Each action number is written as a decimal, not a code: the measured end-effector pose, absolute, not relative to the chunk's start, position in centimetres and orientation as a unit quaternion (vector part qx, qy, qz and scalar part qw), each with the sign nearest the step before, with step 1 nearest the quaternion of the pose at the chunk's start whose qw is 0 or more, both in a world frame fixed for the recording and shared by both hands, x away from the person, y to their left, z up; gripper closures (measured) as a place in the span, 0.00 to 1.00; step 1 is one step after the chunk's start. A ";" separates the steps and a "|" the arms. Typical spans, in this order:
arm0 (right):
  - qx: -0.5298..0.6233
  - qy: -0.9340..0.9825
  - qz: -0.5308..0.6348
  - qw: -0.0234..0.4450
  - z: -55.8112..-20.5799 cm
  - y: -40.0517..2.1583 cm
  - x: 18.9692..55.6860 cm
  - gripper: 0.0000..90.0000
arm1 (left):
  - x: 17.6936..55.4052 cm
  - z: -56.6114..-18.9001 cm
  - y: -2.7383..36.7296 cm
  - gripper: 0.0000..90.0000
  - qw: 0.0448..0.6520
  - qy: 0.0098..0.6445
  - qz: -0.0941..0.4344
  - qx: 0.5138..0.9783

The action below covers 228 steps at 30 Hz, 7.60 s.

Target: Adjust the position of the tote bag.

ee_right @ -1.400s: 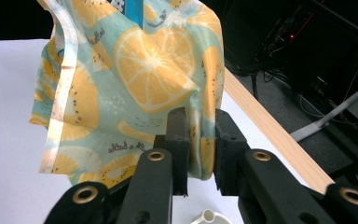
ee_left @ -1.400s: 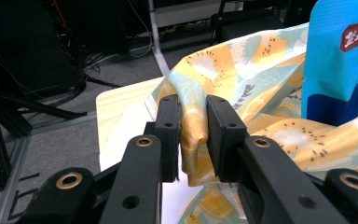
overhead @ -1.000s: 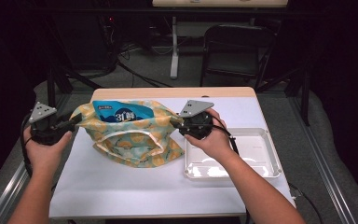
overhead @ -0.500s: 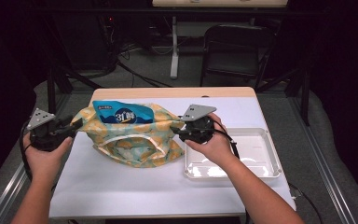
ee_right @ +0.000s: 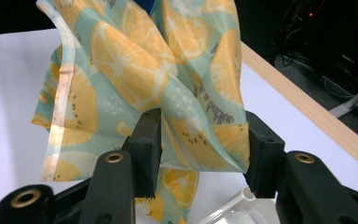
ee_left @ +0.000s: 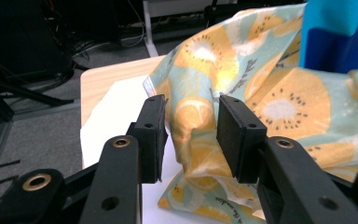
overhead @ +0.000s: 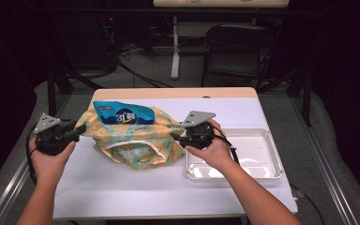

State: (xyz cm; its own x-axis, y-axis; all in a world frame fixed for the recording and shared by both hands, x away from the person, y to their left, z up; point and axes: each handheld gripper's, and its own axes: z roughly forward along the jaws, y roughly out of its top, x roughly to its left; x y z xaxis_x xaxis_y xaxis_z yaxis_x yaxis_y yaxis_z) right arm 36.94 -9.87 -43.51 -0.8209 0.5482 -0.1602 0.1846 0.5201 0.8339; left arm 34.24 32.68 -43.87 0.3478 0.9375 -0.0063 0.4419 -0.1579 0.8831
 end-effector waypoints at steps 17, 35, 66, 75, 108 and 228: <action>0.241 0.841 0.439 0.204 -44.5 -9.2 38.7 0.68 | 36.0 -44.5 31.8 0.79 0.417 0.506 0.284 0.700; 0.237 0.862 0.409 0.184 -46.0 -8.4 39.3 0.83 | 36.7 -46.1 31.0 0.95 0.387 0.505 0.269 0.723; 0.236 0.874 0.393 0.163 -48.7 -7.7 38.2 0.83 | 35.7 -49.8 32.1 0.95 0.389 0.527 0.244 0.715; 0.238 0.874 0.389 0.169 -49.3 -7.9 38.0 0.85 | 35.6 -51.2 32.3 0.94 0.385 0.539 0.237 0.711; 0.237 0.850 0.431 0.188 -47.3 -11.0 34.8 0.60 | 31.7 -47.7 32.0 0.65 0.440 0.510 0.257 0.693; 0.253 0.829 0.458 0.200 -46.3 -7.3 35.9 0.72 | 28.6 -51.4 25.9 0.87 0.374 0.434 0.223 0.789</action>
State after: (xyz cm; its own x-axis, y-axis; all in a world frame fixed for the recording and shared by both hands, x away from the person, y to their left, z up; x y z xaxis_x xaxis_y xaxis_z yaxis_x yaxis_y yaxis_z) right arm 35.95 -7.25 -46.29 -0.7926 0.6015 -0.0995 0.2359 0.4531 0.8597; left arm 28.57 25.90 -51.36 0.5246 0.8509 0.0271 0.5179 -0.3442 0.7832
